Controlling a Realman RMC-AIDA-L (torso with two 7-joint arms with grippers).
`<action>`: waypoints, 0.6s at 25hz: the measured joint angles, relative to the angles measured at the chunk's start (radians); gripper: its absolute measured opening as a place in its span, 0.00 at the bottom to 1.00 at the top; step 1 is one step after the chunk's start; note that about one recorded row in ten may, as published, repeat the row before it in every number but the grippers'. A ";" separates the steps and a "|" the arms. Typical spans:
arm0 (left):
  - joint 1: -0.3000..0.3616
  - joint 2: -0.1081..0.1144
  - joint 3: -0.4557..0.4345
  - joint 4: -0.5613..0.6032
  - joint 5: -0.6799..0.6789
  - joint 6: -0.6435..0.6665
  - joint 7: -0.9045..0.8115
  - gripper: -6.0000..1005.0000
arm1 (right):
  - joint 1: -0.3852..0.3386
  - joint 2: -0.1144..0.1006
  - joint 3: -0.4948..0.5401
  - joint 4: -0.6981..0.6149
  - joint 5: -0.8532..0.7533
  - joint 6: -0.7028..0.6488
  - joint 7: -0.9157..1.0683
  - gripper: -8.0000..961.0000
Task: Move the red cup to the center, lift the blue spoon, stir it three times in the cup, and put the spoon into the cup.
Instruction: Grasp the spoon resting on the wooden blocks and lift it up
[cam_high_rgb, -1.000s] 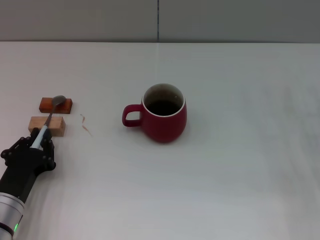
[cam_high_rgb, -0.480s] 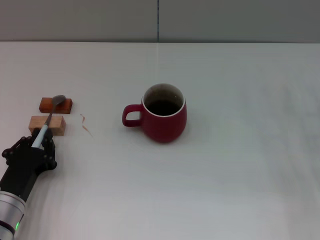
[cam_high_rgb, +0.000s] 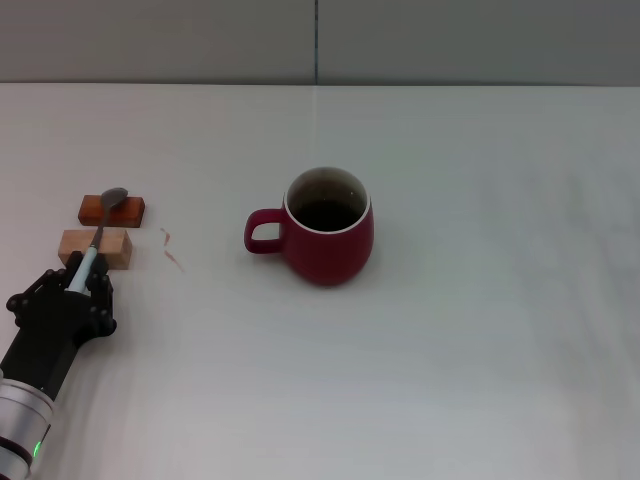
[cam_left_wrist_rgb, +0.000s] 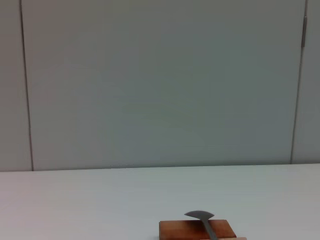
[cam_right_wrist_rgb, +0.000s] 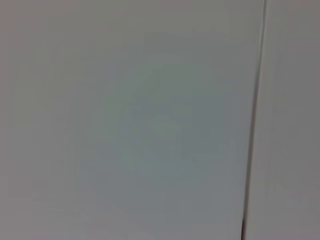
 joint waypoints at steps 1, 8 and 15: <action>0.000 0.000 -0.002 0.000 0.000 -0.003 0.000 0.23 | 0.001 0.000 0.000 0.000 0.000 0.000 0.000 0.76; -0.004 0.000 -0.002 0.003 0.000 -0.019 0.000 0.23 | 0.004 -0.001 0.000 0.000 0.000 0.004 0.000 0.76; -0.005 0.000 -0.002 0.002 0.000 -0.019 -0.003 0.22 | 0.008 -0.001 0.000 0.000 0.000 0.005 -0.007 0.76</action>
